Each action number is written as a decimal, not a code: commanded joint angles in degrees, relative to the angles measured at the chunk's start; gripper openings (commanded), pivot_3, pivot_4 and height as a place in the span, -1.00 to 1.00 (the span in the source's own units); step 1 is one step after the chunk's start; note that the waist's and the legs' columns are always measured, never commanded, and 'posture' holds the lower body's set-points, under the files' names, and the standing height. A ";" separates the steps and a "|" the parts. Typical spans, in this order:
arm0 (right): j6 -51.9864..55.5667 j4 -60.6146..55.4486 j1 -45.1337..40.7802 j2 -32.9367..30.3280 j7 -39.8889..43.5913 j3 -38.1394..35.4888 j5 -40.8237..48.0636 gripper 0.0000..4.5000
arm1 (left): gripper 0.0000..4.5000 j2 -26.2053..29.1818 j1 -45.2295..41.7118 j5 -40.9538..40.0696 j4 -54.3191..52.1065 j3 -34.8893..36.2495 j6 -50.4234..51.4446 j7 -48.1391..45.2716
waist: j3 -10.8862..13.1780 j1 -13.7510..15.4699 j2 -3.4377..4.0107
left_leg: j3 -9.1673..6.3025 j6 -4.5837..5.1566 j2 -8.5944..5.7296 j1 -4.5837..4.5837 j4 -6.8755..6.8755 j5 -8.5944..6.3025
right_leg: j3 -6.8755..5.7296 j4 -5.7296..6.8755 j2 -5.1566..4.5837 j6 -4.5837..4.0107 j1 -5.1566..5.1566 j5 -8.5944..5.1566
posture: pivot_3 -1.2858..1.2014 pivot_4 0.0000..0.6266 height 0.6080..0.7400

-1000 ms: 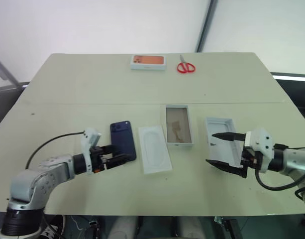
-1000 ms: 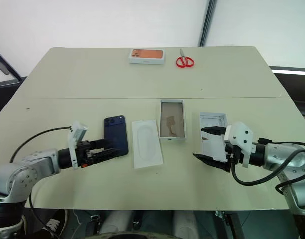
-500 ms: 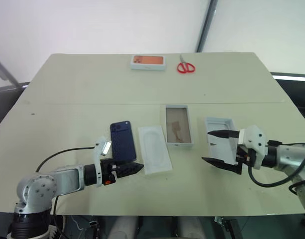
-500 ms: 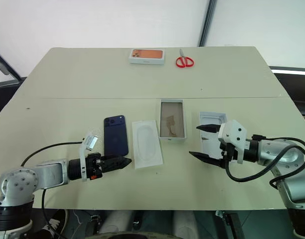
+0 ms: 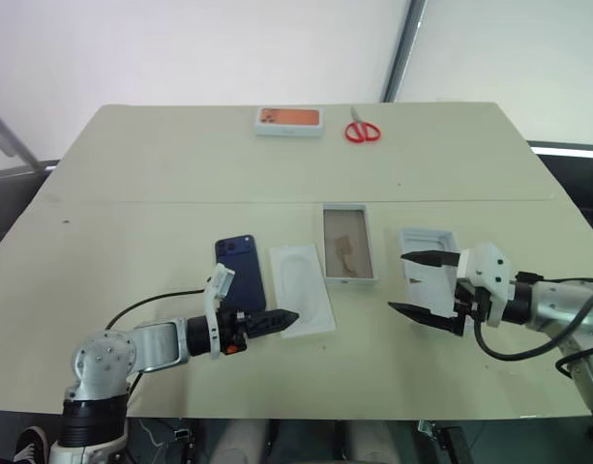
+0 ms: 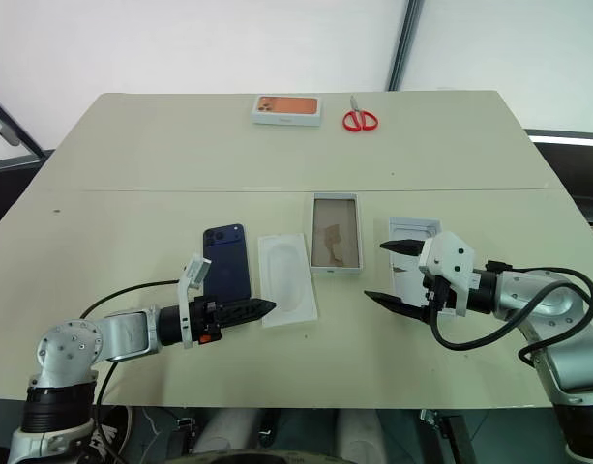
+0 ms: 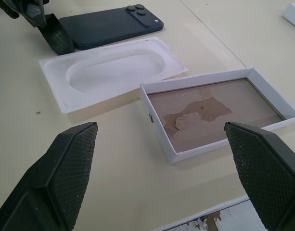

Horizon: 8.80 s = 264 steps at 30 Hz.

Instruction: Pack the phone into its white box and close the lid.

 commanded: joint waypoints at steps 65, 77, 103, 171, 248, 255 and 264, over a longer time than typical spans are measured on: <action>-0.06 10.99 -20.62 16.21 4.23 25.76 -15.20 -0.60 | -1.00 3.78 -9.14 -24.61 8.24 2.53 -9.48 16.83 | -0.04 -1.45 0.07 | -0.03 -0.11 -0.01 -0.04 -0.12 0.06 | 0.07 0.09 0.06 0.02 -0.25 0.01 | 0.03 -0.52 1.00; 4.60 3.38 -16.59 7.78 4.55 15.04 -8.17 0.72 | -1.00 4.44 -8.28 -23.33 8.50 -0.93 -8.98 14.83 | -0.04 -1.33 0.06 | -0.02 -0.09 -0.02 -0.07 -0.12 0.06 | 0.08 0.09 0.03 0.02 -0.25 0.01 | 0.03 -0.52 1.00; -1.73 8.40 -10.27 1.95 0.44 8.10 -8.98 0.75 | -0.35 1.92 -17.12 -10.19 19.39 -5.00 1.15 0.88 | -0.02 -1.41 0.04 | 0.04 -0.07 -0.01 -0.09 -0.14 0.05 | 0.09 0.07 0.04 0.03 -0.26 0.01 | 0.03 -0.52 1.00; -2.56 21.09 -30.40 18.48 -7.44 29.59 -28.57 -0.96 | 0.78 10.99 -8.39 24.28 3.52 0.33 -28.70 -19.88 | 0.02 -1.70 0.00 | -0.02 -0.19 0.06 -0.08 -0.28 0.12 | 0.11 0.14 0.21 0.02 -0.40 0.01 | 0.03 -0.52 1.00; -8.14 19.23 -33.39 15.15 3.00 34.46 -30.22 -0.96 | 0.78 8.21 -10.28 24.26 3.33 0.97 -24.62 -18.48 | 0.02 -1.68 -0.02 | -0.02 -0.20 0.06 -0.09 -0.27 0.12 | 0.11 0.14 0.22 0.02 -0.41 0.02 | 0.03 -0.52 1.00; -8.04 17.08 -32.71 13.52 7.35 35.45 -30.13 -0.96 | 0.78 7.90 -10.28 24.68 3.07 0.69 -25.07 -18.43 | 0.02 -1.65 -0.02 | -0.03 -0.20 0.06 -0.09 -0.25 0.12 | 0.10 0.14 0.22 0.02 -0.39 0.02 | 0.03 -0.52 1.00; -8.32 15.96 -33.10 13.52 9.36 36.13 -31.17 -0.96 | 0.78 7.78 -9.89 24.48 2.65 0.95 -24.69 -18.09 | 0.02 -1.63 -0.02 | -0.03 -0.20 0.06 -0.08 -0.25 0.12 | 0.10 0.14 0.21 0.03 -0.39 0.02 | 0.03 -0.52 1.00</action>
